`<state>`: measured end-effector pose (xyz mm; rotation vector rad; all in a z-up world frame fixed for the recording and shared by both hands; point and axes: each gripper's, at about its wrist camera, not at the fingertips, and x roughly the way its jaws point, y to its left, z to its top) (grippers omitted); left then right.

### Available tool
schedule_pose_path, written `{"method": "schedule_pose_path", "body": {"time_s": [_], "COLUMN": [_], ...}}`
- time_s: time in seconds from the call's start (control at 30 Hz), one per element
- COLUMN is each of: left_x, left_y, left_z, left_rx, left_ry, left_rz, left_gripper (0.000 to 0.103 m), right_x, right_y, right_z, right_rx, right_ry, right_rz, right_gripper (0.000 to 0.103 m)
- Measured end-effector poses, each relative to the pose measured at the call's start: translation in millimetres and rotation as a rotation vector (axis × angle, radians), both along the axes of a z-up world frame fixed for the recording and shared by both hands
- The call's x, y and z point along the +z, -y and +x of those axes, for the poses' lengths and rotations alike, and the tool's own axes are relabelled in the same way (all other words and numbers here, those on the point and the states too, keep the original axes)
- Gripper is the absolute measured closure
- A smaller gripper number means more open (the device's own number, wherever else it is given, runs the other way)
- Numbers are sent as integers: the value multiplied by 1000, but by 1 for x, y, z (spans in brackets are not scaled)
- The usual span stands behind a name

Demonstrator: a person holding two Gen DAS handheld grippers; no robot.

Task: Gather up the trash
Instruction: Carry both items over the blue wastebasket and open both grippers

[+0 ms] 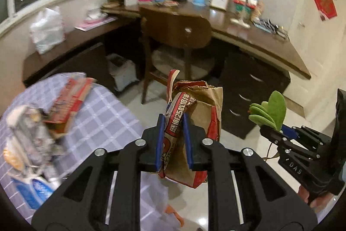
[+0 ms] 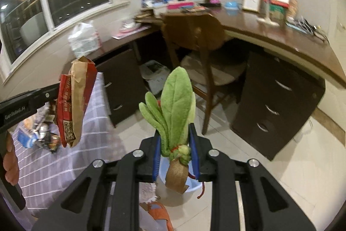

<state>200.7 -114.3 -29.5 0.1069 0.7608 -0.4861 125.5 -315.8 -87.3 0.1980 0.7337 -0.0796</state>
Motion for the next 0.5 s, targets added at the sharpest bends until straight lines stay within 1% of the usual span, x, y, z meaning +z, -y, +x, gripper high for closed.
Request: {"method": "schedule_pose_path", "body": {"time_s": [0.1,0.2,0.4,0.5], "left_x": [-21,-48,-101,-126], "left_y": [24,50,88,101], "left_z": [11,24,50,65], "left_rx": [-25,-47,-52,-50], "left_ry": [-46,-111,-221,-262], "left_rz": [17,39,94,121], "left_gripper": [85,85,85,85], "right_x": [-21,-44,-92,-114], "right_y": [17,33,55,63], "right_z": [9,19,46,57], "right_rx": [-29,-50,-81,-86], "right_ry": [-49,-96,-195,-239], "right_rz": [16,35,72,95], "right_gripper": [80,80,80,80]}}
